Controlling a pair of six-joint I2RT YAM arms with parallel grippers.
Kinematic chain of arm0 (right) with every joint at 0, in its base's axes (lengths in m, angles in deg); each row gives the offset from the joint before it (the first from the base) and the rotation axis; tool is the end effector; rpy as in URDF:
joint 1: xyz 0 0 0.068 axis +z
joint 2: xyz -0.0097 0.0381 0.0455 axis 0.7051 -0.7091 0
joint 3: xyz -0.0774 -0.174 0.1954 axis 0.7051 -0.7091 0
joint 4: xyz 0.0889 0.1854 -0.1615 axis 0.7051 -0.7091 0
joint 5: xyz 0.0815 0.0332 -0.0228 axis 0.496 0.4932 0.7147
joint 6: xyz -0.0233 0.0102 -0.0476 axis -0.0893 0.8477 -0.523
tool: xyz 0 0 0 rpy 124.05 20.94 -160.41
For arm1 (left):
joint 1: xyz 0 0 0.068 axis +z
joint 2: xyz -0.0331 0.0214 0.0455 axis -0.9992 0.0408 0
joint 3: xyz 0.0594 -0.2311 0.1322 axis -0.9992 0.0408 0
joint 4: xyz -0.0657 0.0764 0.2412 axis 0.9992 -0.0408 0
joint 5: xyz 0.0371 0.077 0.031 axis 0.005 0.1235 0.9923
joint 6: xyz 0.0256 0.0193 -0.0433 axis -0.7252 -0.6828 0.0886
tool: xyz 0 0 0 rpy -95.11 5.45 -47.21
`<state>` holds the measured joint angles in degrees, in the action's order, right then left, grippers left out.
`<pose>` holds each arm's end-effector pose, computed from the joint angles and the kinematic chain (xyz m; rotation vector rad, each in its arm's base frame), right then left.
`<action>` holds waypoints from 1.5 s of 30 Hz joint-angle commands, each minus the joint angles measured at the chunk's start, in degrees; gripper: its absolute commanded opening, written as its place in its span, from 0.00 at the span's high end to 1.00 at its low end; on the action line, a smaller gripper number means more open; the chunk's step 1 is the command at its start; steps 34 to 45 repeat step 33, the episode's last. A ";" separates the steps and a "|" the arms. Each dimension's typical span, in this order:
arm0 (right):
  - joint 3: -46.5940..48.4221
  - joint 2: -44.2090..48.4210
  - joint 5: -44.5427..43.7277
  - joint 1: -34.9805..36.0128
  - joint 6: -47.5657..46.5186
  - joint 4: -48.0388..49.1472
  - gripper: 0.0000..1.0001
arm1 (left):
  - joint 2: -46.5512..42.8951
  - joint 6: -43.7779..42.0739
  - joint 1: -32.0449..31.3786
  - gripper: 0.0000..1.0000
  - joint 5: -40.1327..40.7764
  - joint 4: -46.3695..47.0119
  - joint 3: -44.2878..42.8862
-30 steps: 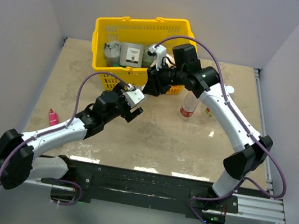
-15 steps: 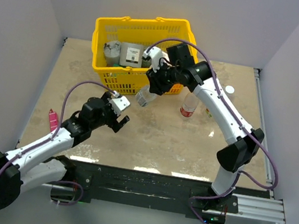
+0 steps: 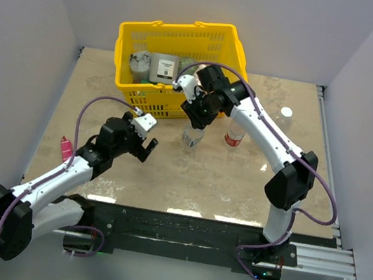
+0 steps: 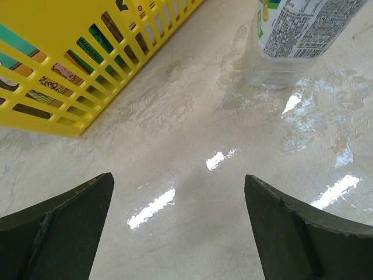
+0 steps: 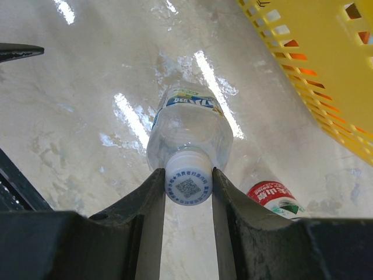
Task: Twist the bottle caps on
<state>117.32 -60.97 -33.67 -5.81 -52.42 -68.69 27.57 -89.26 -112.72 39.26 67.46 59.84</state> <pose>0.3127 0.2597 0.3440 -1.3192 2.2115 0.3020 0.1984 -0.0961 0.2240 0.6634 1.9403 -0.2548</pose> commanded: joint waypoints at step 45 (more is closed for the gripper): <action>-4.78 16.23 -9.09 1.23 10.56 10.20 0.01 | 0.64 -0.24 1.41 0.00 -2.21 1.27 -10.25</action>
